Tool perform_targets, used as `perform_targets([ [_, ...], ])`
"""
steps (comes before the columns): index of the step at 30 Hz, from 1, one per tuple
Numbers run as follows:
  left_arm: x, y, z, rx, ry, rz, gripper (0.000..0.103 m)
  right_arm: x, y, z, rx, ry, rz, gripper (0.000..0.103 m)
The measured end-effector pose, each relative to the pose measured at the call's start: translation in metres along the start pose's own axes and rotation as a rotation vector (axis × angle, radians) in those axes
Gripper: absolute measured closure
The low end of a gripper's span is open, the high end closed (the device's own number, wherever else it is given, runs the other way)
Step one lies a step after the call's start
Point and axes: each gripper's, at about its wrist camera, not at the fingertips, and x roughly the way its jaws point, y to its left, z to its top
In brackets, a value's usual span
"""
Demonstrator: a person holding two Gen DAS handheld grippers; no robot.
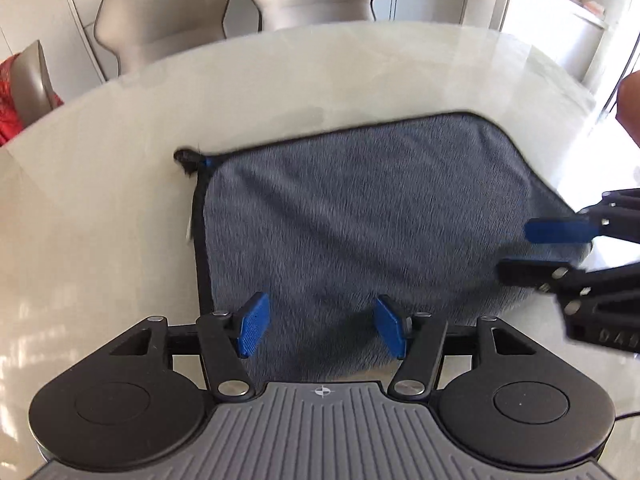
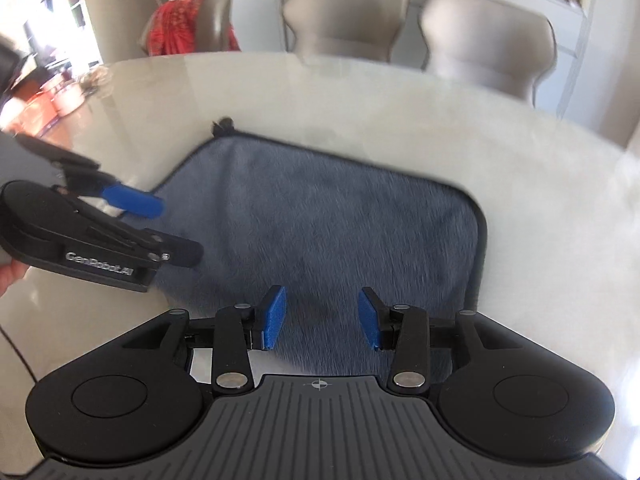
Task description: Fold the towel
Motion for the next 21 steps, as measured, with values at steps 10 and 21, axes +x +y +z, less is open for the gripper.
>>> perform_targets([
  [10, 0.003, 0.014, -0.008, -0.003, -0.003, 0.016, 0.028, -0.006, -0.034, -0.019, 0.069, 0.001, -0.070, 0.062],
  [21, -0.014, 0.003, -0.013, 0.026, -0.068, 0.020, 0.030, -0.022, -0.058, -0.043, 0.347, -0.019, -0.061, 0.049],
])
